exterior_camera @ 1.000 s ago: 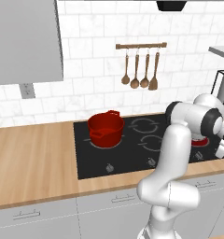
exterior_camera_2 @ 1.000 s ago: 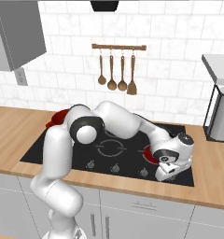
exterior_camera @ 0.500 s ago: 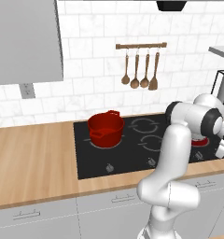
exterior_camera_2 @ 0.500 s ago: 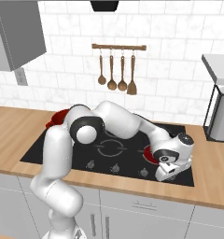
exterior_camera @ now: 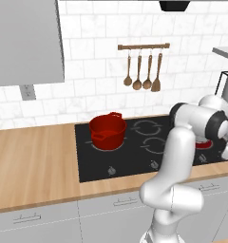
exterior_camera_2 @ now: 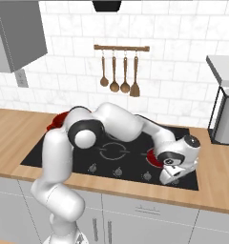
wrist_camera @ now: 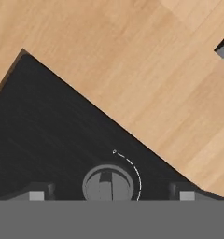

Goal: Pick the kettle from the counter and place it on a stove burner. Then turn the burner on.

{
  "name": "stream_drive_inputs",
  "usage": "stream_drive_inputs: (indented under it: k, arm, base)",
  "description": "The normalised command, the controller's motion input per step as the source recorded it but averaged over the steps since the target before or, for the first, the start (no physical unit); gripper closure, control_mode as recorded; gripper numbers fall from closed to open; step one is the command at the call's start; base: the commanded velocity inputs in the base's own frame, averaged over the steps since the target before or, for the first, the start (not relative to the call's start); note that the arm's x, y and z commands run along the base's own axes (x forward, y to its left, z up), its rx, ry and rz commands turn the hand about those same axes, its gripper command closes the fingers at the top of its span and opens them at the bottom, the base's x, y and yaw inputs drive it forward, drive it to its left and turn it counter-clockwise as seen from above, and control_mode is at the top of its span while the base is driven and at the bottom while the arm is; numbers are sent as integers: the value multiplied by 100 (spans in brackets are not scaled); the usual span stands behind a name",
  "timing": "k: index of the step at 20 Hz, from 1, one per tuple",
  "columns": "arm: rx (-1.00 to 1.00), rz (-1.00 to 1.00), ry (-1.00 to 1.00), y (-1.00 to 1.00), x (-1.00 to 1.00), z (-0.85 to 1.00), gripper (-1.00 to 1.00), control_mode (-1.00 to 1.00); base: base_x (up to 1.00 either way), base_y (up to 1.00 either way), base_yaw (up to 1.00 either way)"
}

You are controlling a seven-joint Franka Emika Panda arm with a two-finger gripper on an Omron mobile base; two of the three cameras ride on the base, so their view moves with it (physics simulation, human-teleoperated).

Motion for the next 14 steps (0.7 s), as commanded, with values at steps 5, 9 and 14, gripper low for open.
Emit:
stream_drive_inputs:
  k: [5,9,14]
  arm:
    - [0,0,-12,0,-33,71,-100,-100]
    - [-3,0,-12,2,-44,71,-100,-100]
    - [-9,0,-18,11,-61,24,-100,-100]
  base:
    - [0,0,0]
    - [0,0,0]
    - [0,0,0]
